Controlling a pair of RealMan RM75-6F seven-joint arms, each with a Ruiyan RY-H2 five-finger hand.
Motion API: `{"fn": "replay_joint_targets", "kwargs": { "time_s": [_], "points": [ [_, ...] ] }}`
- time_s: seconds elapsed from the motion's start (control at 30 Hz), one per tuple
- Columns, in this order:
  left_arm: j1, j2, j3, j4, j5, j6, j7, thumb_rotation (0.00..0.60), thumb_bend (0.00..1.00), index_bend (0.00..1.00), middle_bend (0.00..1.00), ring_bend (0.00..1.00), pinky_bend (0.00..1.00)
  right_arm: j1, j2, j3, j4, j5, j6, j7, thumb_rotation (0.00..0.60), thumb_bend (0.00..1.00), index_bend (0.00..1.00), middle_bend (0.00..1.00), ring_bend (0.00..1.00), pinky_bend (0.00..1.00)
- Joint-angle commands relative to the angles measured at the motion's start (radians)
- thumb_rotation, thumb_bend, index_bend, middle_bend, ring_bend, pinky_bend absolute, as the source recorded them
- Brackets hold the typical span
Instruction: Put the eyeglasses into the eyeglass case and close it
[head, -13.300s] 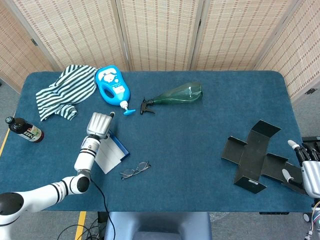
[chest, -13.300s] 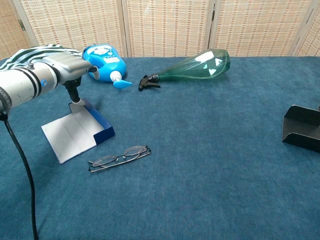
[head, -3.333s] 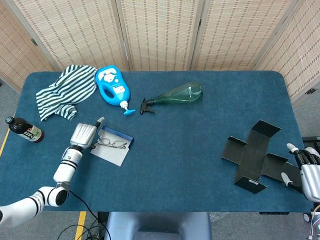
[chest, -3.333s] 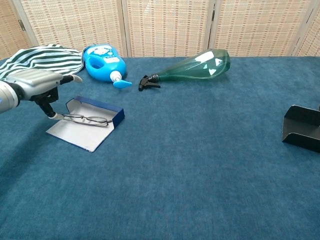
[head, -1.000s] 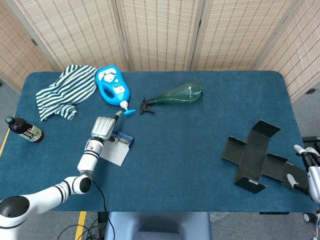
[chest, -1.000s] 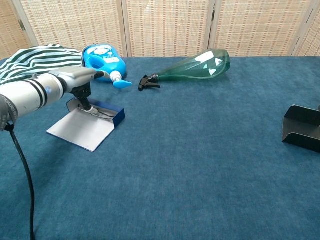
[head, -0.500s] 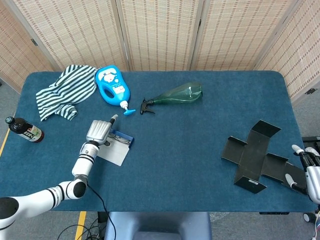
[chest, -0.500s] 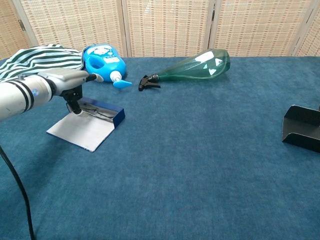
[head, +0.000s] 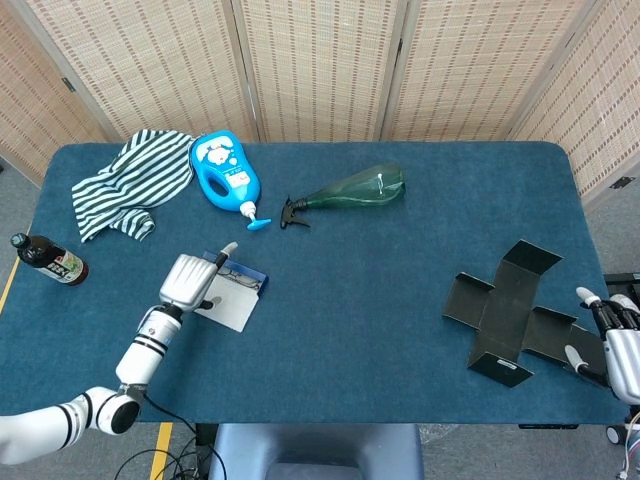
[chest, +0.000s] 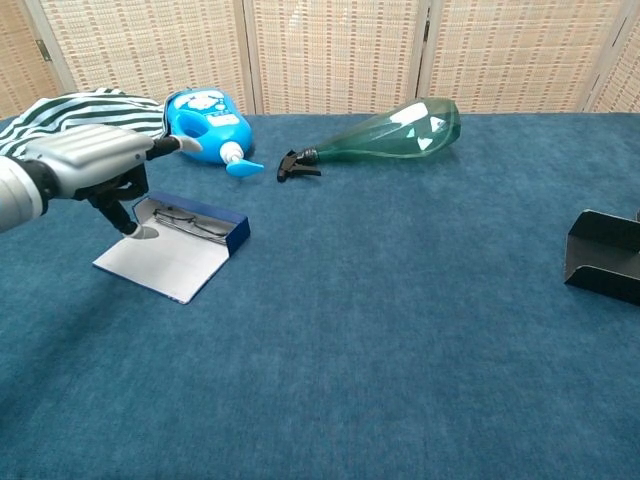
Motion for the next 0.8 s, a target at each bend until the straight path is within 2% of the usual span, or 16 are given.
{"fn": "replay_joint_targets", "kwargs": {
  "time_s": [0.03, 0.3, 0.8],
  "points": [
    [0.049, 0.025, 0.058, -0.036, 0.104, 0.063, -0.06, 0.6, 0.23, 0.06, 0.97, 0.97, 1.0, 0.003, 0.001, 0.002, -0.004, 0.0, -0.001, -0.006, 0.6, 0.28, 0.1, 0.27, 0.23, 0.21],
    [0.069, -0.007, 0.098, -0.02, 0.179, 0.055, -0.068, 0.6, 0.23, 0.06, 0.97, 0.97, 1.0, 0.011, 0.008, 0.007, -0.017, -0.003, -0.001, -0.022, 0.6, 0.28, 0.1, 0.27, 0.23, 0.21],
    [0.064, -0.097, 0.071, 0.097, 0.183, 0.0, -0.064, 0.6, 0.23, 0.06, 0.96, 0.97, 1.0, 0.011, 0.009, 0.004, -0.023, 0.002, -0.003, -0.027, 0.6, 0.28, 0.1, 0.27, 0.23, 0.21]
  ]
}}
